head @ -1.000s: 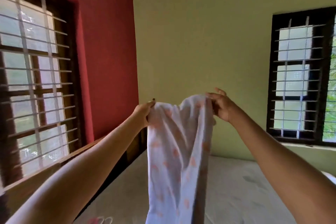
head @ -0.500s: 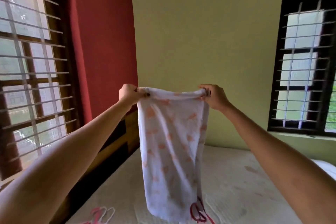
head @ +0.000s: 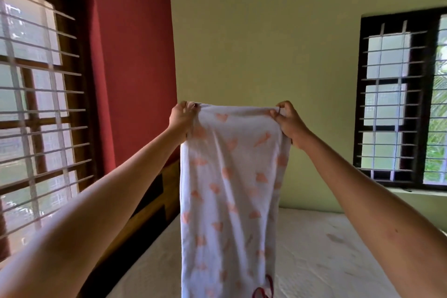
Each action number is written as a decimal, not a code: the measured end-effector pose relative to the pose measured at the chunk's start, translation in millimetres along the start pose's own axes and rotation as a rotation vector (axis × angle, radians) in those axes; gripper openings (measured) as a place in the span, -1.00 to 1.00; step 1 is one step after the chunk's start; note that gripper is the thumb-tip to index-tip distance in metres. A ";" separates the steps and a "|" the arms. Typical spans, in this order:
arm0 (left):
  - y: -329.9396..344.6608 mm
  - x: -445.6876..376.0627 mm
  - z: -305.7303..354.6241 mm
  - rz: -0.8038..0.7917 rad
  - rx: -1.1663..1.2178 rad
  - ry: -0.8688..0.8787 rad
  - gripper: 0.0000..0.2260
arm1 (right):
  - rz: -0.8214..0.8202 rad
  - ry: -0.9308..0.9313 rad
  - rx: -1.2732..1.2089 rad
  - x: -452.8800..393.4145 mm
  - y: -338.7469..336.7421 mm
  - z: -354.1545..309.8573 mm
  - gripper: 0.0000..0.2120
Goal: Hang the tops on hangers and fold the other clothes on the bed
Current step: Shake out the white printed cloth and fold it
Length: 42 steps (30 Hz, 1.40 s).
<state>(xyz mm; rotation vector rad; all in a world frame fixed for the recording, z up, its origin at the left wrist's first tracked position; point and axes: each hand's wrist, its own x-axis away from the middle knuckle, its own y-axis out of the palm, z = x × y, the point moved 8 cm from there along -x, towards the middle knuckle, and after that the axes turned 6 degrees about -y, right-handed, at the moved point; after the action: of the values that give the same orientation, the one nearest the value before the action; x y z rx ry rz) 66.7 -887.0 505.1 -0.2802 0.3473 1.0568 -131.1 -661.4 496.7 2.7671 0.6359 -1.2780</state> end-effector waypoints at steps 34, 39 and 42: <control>-13.6 35.0 36.3 -0.155 -0.138 0.076 -0.69 | -0.098 0.078 -0.010 35.8 24.0 -21.1 -0.65; -7.6 49.1 25.7 -0.392 -0.715 0.171 -0.48 | -0.277 -0.120 0.391 39.0 27.8 -41.4 -0.67; -1.4 67.3 23.2 -0.353 -1.192 0.383 -0.42 | -0.406 -0.261 0.619 44.8 41.0 -45.5 -0.46</control>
<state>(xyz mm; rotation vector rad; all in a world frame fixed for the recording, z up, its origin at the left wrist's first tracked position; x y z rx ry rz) 101.2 -825.1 498.9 -1.5634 -0.0423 0.7446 -56.9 -674.5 488.0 2.9077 0.9474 -2.2094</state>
